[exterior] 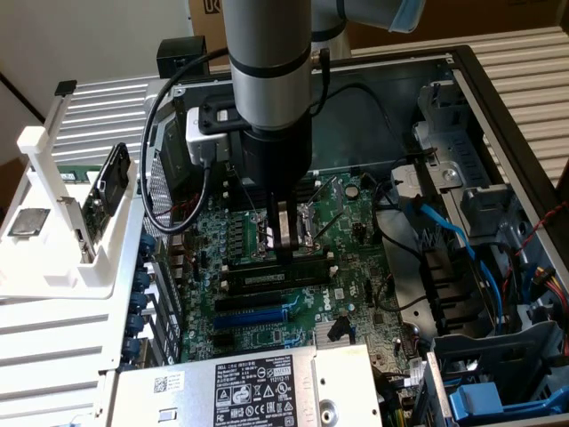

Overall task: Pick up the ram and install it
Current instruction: 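Press down the ram until it locks into place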

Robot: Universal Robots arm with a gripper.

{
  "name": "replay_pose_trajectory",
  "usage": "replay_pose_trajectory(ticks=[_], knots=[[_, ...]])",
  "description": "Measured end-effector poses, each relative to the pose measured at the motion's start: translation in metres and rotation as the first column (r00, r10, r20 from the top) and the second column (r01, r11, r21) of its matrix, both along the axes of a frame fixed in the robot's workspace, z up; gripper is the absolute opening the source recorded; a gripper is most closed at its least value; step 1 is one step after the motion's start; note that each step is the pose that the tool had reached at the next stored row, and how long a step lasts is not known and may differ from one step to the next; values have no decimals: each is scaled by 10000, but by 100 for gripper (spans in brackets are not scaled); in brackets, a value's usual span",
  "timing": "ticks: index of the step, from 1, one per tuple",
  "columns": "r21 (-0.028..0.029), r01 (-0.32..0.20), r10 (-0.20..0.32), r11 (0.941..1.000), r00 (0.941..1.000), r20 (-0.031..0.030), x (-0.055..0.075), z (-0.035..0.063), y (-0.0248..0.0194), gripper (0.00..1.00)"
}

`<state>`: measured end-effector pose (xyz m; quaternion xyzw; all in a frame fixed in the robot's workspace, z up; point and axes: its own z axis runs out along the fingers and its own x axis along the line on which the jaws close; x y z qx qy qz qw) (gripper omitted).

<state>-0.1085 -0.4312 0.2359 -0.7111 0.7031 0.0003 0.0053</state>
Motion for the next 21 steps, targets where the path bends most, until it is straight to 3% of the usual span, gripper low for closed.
replay_pose_trajectory(ticks=[4, 21], knots=[[3, 1, -1, 10000, 10000, 1, -1, -15, 17, 10], [2, 0, 0, 10000, 10000, 1, -4, -54, 7, 10]])
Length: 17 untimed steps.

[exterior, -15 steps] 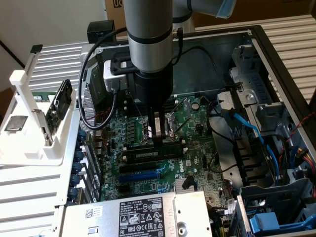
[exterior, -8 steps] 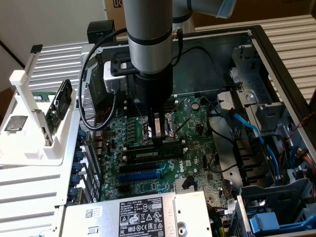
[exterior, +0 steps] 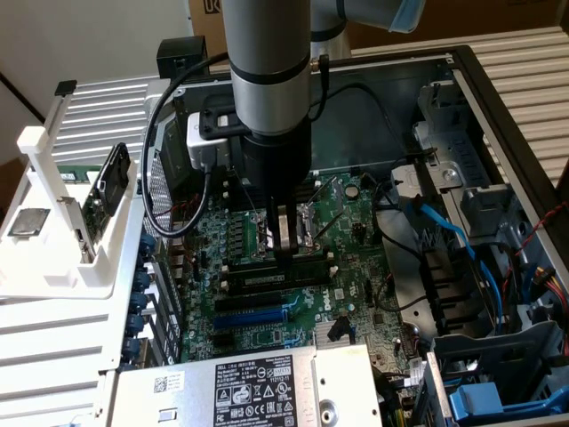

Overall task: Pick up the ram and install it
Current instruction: 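Press down the ram until it locks into place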

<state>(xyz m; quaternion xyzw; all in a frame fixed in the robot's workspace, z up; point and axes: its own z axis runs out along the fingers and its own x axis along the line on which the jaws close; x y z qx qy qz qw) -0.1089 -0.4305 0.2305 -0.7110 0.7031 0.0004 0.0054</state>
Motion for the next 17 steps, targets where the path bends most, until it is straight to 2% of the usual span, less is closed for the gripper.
replay_pose_trajectory(ticks=[14, 17], knots=[[2, 0, 0, 10000, 10000, -1, 0, -36, -5, 10], [30, 1, -1, 10000, 10000, 13, 1, -9, -3, 10]])
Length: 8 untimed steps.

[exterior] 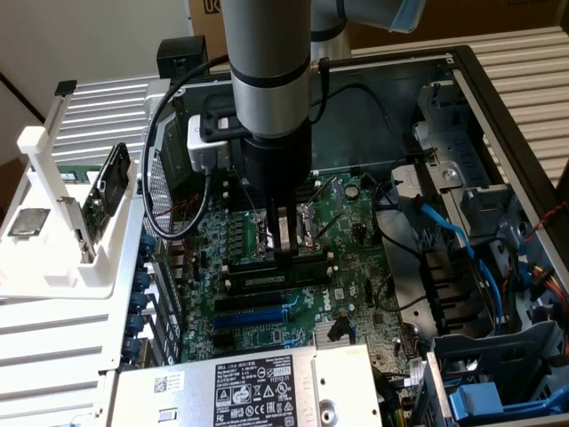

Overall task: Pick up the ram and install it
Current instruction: 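Press down the ram until it locks into place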

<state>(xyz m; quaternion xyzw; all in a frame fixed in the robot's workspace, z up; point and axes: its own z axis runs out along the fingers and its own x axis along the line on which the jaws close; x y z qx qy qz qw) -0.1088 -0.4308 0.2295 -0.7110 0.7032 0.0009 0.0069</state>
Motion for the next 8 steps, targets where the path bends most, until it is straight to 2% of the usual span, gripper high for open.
replay_pose_trajectory(ticks=[2, 8], knots=[[-17, -1, 1, 10000, 10000, -12, -1, 46, -2, 10], [-4, -2, 2, 10000, 10000, -13, -1, 133, -2, 10]])
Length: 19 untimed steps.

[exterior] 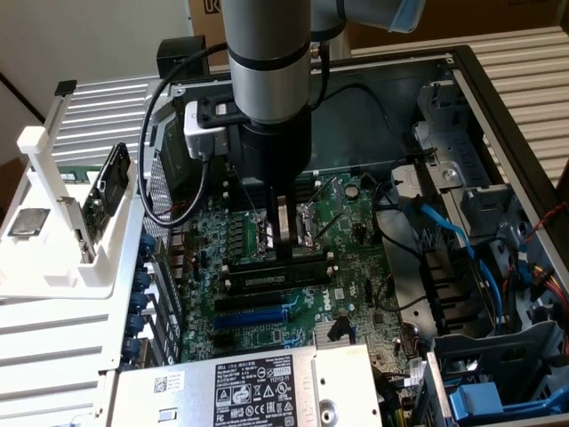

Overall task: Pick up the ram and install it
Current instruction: 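Press down the ram until it locks into place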

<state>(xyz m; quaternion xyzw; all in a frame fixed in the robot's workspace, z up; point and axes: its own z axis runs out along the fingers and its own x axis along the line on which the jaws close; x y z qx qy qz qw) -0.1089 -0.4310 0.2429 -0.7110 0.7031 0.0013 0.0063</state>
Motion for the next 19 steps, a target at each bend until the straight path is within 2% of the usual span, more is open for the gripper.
replay_pose_trajectory(ticks=[5, 12, 15, 19], knots=[[12, 0, 0, 10000, 10000, 0, 0, 72, 0, 10], [23, 0, 0, 10000, 10000, 0, 0, 74, 0, 10], [26, 400, -400, 9992, 9992, 0, 0, 74, 0, 10], [30, 1004, -1004, 9949, 9950, 0, 0, 74, 0, 10]])
